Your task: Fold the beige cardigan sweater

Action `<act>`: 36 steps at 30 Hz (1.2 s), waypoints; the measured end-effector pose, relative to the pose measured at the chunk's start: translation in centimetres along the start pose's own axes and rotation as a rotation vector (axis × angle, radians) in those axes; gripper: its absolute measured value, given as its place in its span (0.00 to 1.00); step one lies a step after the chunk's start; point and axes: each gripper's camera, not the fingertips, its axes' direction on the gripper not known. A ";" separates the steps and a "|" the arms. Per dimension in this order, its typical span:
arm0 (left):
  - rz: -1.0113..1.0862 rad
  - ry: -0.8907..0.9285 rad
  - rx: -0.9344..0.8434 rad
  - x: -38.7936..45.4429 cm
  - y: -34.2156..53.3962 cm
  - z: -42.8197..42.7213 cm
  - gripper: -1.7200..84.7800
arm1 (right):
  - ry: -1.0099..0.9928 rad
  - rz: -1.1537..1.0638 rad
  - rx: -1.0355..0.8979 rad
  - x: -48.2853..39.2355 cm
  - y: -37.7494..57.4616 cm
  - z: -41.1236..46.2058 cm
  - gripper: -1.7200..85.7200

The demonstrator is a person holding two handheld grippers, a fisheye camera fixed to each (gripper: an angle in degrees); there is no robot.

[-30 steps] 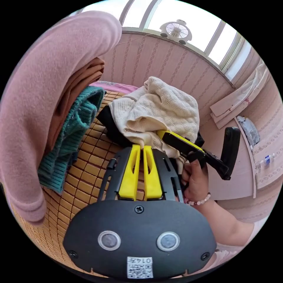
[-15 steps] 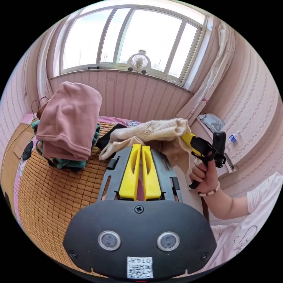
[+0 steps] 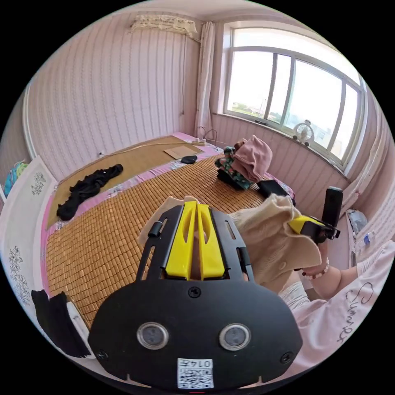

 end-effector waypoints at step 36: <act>-0.529 0.126 -0.566 -8.6 29.5 9.7 0.08 | 0.583 0.457 -0.878 35.6 17.5 24.7 0.07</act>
